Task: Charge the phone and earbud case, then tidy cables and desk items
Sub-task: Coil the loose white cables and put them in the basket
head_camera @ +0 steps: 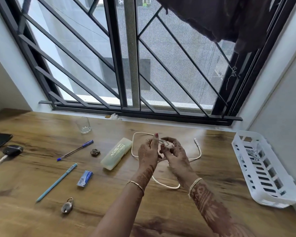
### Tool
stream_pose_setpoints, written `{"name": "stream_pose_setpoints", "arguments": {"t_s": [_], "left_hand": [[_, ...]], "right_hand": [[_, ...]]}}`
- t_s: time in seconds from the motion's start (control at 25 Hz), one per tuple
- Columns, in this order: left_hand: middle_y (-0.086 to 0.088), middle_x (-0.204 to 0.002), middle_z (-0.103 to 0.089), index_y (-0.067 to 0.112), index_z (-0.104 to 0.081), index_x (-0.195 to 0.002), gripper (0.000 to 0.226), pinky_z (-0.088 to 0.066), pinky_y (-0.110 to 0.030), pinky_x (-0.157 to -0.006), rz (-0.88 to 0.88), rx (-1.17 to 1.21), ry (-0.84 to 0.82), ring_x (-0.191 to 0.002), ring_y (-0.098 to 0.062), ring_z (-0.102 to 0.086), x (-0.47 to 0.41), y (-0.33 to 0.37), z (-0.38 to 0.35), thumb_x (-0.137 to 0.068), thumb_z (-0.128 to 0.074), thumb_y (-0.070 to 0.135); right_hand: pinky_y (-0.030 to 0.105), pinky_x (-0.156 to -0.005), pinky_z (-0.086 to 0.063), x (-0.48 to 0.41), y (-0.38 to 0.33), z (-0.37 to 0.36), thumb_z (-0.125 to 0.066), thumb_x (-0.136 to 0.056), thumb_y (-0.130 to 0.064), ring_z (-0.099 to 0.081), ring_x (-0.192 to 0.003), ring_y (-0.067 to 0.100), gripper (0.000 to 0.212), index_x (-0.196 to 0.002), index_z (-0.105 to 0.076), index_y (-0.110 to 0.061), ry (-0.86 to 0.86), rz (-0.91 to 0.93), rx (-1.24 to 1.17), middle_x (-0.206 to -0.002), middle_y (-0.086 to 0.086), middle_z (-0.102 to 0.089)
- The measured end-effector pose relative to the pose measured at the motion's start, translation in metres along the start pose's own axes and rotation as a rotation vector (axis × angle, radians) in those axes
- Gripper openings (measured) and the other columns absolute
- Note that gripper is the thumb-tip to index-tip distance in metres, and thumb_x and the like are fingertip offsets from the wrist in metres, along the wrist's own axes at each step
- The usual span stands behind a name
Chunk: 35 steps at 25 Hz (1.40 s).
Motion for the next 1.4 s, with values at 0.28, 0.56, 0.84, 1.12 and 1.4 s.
{"name": "stream_pose_setpoints", "arguments": {"t_s": [0.28, 0.56, 0.84, 1.12, 1.4], "left_hand": [[0.003, -0.085, -0.072, 0.014, -0.069, -0.098, 0.02, -0.054, -0.026, -0.072, -0.229, -0.15, -0.163, -0.076, -0.005, -0.068, -0.001, 0.009, 0.0, -0.088, -0.065, 0.031], [0.015, -0.069, -0.063, 0.016, -0.069, -0.088, 0.012, -0.045, -0.015, -0.063, -0.358, -0.275, -0.18, -0.062, 0.004, -0.057, 0.004, 0.016, -0.005, -0.089, -0.065, 0.026], [-0.001, -0.088, -0.072, 0.012, -0.065, -0.102, 0.016, -0.054, -0.031, -0.071, -0.415, -0.318, -0.174, -0.076, -0.012, -0.065, 0.009, 0.015, -0.015, -0.093, -0.057, 0.023], [0.011, -0.074, -0.061, 0.019, -0.065, -0.09, 0.015, -0.052, -0.022, -0.066, -0.413, -0.297, -0.055, -0.068, -0.012, -0.062, 0.006, 0.026, -0.009, -0.092, -0.055, 0.008], [0.005, -0.075, -0.064, 0.013, -0.066, -0.095, 0.01, -0.054, -0.031, -0.067, -0.373, -0.243, -0.032, -0.068, -0.016, -0.064, 0.002, 0.021, -0.009, -0.093, -0.056, 0.011]], "right_hand": [[0.04, -0.078, -0.053, -0.005, 0.004, 0.016, -0.056, -0.094, -0.021, -0.065, -0.078, 0.014, 0.006, -0.095, -0.062, -0.022, 0.065, 0.05, 0.165, -0.083, 0.002, -0.07], [0.04, -0.076, -0.051, -0.011, 0.017, 0.027, -0.054, -0.095, -0.023, -0.059, -0.075, 0.021, 0.011, -0.093, -0.055, -0.011, 0.224, -0.091, -0.042, -0.088, 0.015, -0.066], [0.028, -0.066, -0.046, -0.012, 0.008, 0.046, -0.054, -0.095, -0.019, -0.059, -0.067, 0.018, 0.026, -0.116, -0.043, -0.03, 0.379, -0.089, 0.015, -0.079, 0.011, -0.067], [0.048, -0.084, -0.055, -0.008, 0.022, 0.031, -0.059, -0.086, -0.045, -0.067, -0.081, 0.023, 0.024, -0.103, -0.061, -0.027, 0.231, -0.046, 0.202, -0.094, 0.006, -0.07], [0.017, -0.089, -0.038, -0.01, 0.012, 0.022, -0.049, -0.096, -0.033, -0.055, -0.092, 0.014, 0.041, -0.136, -0.051, -0.021, 0.121, -0.058, 0.615, -0.11, 0.006, -0.05]]}}
Point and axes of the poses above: each hand's wrist, its own x-axis away from the middle knuckle, its own z-axis out of the back of the hand, y = z × x, the point moved 9 cm from there along -x, towards the middle knuckle
